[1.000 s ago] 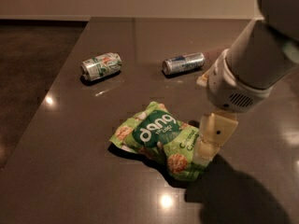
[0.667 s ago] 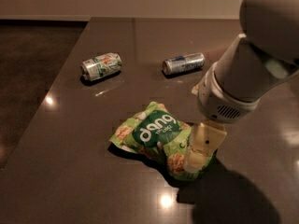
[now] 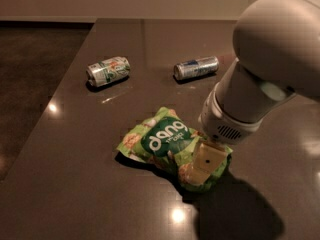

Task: Move green rice chip bag near 7up can

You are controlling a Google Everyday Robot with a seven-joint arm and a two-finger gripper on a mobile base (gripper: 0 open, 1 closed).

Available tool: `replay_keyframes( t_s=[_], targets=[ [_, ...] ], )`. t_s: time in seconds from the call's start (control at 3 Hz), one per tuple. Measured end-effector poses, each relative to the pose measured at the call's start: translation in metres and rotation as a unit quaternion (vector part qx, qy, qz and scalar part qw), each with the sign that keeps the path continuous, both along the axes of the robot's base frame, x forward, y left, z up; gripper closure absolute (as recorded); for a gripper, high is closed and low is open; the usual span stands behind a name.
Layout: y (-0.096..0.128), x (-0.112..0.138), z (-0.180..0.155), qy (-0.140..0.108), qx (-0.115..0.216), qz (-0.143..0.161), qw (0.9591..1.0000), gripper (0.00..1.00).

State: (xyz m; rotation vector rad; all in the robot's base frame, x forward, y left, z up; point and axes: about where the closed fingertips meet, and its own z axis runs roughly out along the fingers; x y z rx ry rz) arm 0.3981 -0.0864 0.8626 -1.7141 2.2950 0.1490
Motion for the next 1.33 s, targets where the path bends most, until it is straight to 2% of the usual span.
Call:
replay_keyframes(
  t_s=[0.33, 0.67, 1.0, 1.33],
  targets=[
    [0.000, 0.000, -0.001, 0.006, -0.010, -0.010, 0.9999, 0.46],
    [0.012, 0.002, 0.004, 0.012, -0.016, -0.007, 0.9998, 0.70],
    [0.038, 0.009, 0.016, 0.006, -0.014, 0.008, 0.9999, 0.92],
    [0.072, 0.025, 0.030, -0.004, 0.002, 0.018, 0.9998, 1.00]
  ],
)
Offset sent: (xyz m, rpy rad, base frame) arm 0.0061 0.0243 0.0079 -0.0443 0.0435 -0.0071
